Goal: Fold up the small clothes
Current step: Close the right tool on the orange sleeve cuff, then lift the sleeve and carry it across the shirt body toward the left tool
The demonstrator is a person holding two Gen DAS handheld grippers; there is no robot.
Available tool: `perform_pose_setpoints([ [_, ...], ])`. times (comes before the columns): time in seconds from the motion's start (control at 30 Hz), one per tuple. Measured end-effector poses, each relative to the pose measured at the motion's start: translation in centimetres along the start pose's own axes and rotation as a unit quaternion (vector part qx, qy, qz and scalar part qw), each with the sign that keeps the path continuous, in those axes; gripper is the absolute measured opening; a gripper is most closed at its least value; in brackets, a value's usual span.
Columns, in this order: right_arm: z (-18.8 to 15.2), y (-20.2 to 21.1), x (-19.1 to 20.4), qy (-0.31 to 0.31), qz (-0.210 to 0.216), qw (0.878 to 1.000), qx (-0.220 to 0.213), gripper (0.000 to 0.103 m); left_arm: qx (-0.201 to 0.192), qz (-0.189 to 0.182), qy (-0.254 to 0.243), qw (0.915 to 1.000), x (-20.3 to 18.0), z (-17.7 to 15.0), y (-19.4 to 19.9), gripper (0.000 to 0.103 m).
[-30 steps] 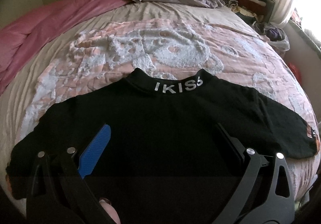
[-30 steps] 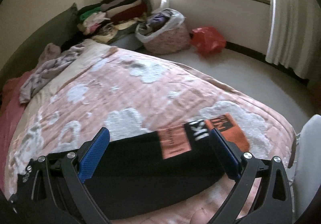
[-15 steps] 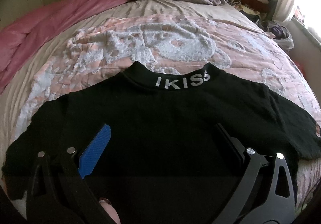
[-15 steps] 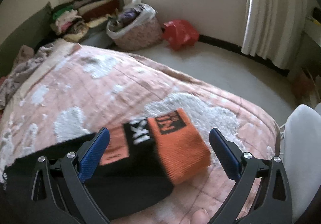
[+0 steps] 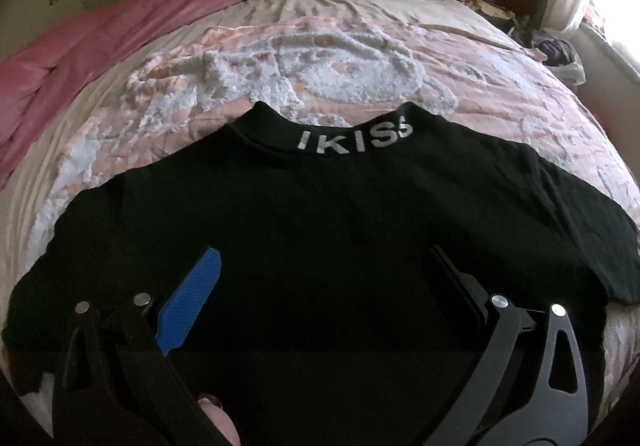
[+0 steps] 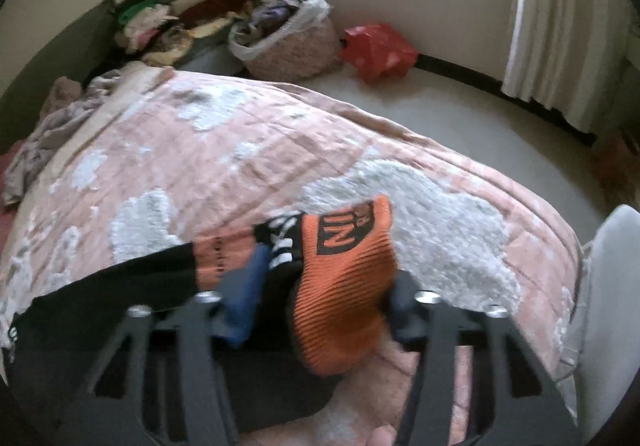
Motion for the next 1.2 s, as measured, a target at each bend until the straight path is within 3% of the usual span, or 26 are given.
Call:
perform_pose_setpoints([
  [0.23,1.0,2.2,2.8,0.015,0.084,0.996,-0.031,0.01,-0.006,-0.011,0.002,0.9999,-0.4,-0.2,1.4,0.094],
  [0.43,1.3,4.4,6.2,0.024,0.166,0.985,-0.046,0.01,-0.017,-0.02,0.015,0.9995,0.0,0.1,2.8,0.094],
  [0.67,1.2,8.0,10.4,0.063,0.217,0.972,-0.066,0.01,-0.027,-0.032,0.021,0.9989,1.2,0.1,4.4,0.094],
  [0.93,-0.3,13.3,17.3,0.119,0.286,0.947,-0.083,0.01,-0.041,-0.033,0.034,0.998,3.2,0.5,5.9,0.094],
  [1.2,-4.0,17.5,25.2,0.191,0.345,0.917,-0.062,0.01,-0.04,-0.029,0.054,0.9973,6.0,0.0,6.9,0.094],
])
Point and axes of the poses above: each gripper's, at about its wrist camera, not at the fingertips, and y roughly against the way its jaws point, x to its left, z to its top, the point moved 6 cm from there along -y, roughly the way its jaws point, and after that the axes turned 10 degrees about -x, right-handed, at the moved point
